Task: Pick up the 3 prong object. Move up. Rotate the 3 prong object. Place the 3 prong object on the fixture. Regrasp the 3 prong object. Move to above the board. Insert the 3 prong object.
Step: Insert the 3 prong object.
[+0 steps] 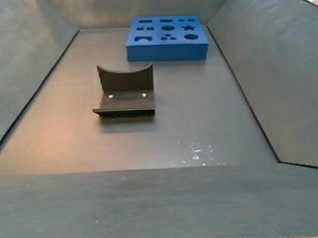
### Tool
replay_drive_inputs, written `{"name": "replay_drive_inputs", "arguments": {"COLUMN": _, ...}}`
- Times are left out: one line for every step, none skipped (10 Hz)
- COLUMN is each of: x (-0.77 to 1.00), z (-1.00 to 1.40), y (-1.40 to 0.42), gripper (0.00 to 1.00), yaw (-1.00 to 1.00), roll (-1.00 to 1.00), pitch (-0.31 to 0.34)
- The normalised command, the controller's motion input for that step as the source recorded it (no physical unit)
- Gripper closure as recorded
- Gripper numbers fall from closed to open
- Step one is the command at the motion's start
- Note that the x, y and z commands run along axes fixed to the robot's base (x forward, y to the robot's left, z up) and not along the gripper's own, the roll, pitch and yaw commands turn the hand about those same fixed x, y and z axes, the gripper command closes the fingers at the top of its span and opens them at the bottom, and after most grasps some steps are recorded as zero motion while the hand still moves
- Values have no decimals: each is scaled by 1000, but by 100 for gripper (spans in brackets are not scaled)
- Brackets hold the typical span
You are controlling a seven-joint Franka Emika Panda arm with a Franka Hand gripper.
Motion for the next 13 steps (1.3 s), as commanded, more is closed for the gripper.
{"name": "replay_drive_inputs", "arguments": {"x": 263, "z": -409, "y": 194, "gripper": 100, "yaw": 137, "roll": -369, "pitch": -44}}
{"name": "replay_drive_inputs", "arguments": {"x": -189, "z": -403, "y": 86, "gripper": 100, "yaw": -523, "roll": -324, "pitch": -189}}
{"name": "replay_drive_inputs", "arguments": {"x": -117, "z": -491, "y": 0, "gripper": 100, "yaw": -891, "roll": -154, "pitch": -149}}
{"name": "replay_drive_inputs", "arguments": {"x": -80, "z": -511, "y": -9, "gripper": 100, "yaw": -920, "roll": -146, "pitch": -144}}
{"name": "replay_drive_inputs", "arguments": {"x": -126, "z": -563, "y": -11, "gripper": 100, "yaw": -874, "roll": -193, "pitch": -163}}
{"name": "replay_drive_inputs", "arguments": {"x": -117, "z": -400, "y": -60, "gripper": 100, "yaw": -866, "roll": -216, "pitch": -259}}
{"name": "replay_drive_inputs", "arguments": {"x": -134, "z": -337, "y": -66, "gripper": 100, "yaw": -820, "roll": -269, "pitch": -263}}
{"name": "replay_drive_inputs", "arguments": {"x": -143, "z": -397, "y": -23, "gripper": 100, "yaw": -834, "roll": -231, "pitch": -180}}
{"name": "replay_drive_inputs", "arguments": {"x": -260, "z": -400, "y": 0, "gripper": 100, "yaw": -800, "roll": -174, "pitch": -160}}
{"name": "replay_drive_inputs", "arguments": {"x": -297, "z": -311, "y": 0, "gripper": 100, "yaw": -797, "roll": -83, "pitch": -137}}
{"name": "replay_drive_inputs", "arguments": {"x": -346, "z": -274, "y": 40, "gripper": 100, "yaw": -854, "roll": 0, "pitch": -27}}
{"name": "replay_drive_inputs", "arguments": {"x": -337, "z": -306, "y": 23, "gripper": 100, "yaw": -849, "roll": 0, "pitch": -17}}
{"name": "replay_drive_inputs", "arguments": {"x": -260, "z": -306, "y": 0, "gripper": 100, "yaw": -854, "roll": -46, "pitch": -29}}
